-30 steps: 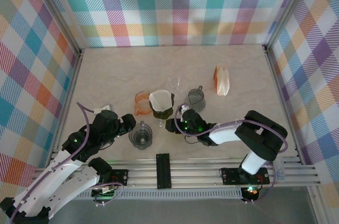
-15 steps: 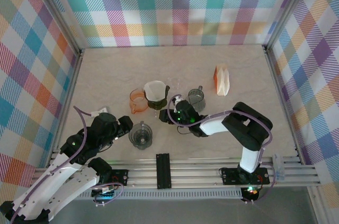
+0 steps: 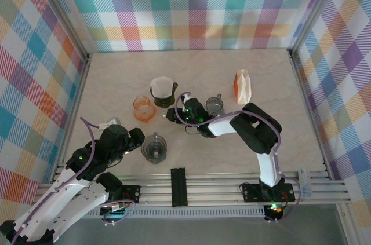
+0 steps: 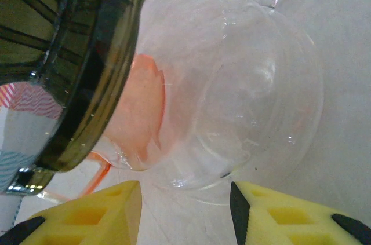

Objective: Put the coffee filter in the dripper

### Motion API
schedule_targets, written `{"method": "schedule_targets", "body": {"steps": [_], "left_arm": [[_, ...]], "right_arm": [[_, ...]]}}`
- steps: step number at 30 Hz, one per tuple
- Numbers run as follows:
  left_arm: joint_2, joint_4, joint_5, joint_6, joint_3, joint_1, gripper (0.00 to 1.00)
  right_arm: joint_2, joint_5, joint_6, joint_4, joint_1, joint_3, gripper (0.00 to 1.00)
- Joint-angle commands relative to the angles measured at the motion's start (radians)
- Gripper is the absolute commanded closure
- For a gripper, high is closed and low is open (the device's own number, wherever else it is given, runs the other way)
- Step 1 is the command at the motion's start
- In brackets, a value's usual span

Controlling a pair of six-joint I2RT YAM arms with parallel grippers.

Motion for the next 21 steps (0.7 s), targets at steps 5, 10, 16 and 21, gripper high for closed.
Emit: {"method": "schedule_targets", "body": {"steps": [5,10,16,21], "left_arm": [[0.004,0.003,-0.023,-0.003,-0.013,0.010,0.17],[0.023,0.018,-0.018,0.000,-0.012,0.010,0.17],[0.067,0.039,-0.009,0.010,0.002,0.010,0.17],[0.126,0.068,0.013,0.051,0.031,0.012,0.17]], "right_arm": [[0.053,-0.042,-0.013,-0.053,-0.018,0.102,0.54],[-0.001,-0.043,-0.004,-0.063,-0.016,0.045,0.47],[-0.113,-0.086,0.033,-0.036,-0.006,-0.076,0.42],[-0.253,-0.086,0.007,-0.106,0.022,-0.175,0.40]]}}
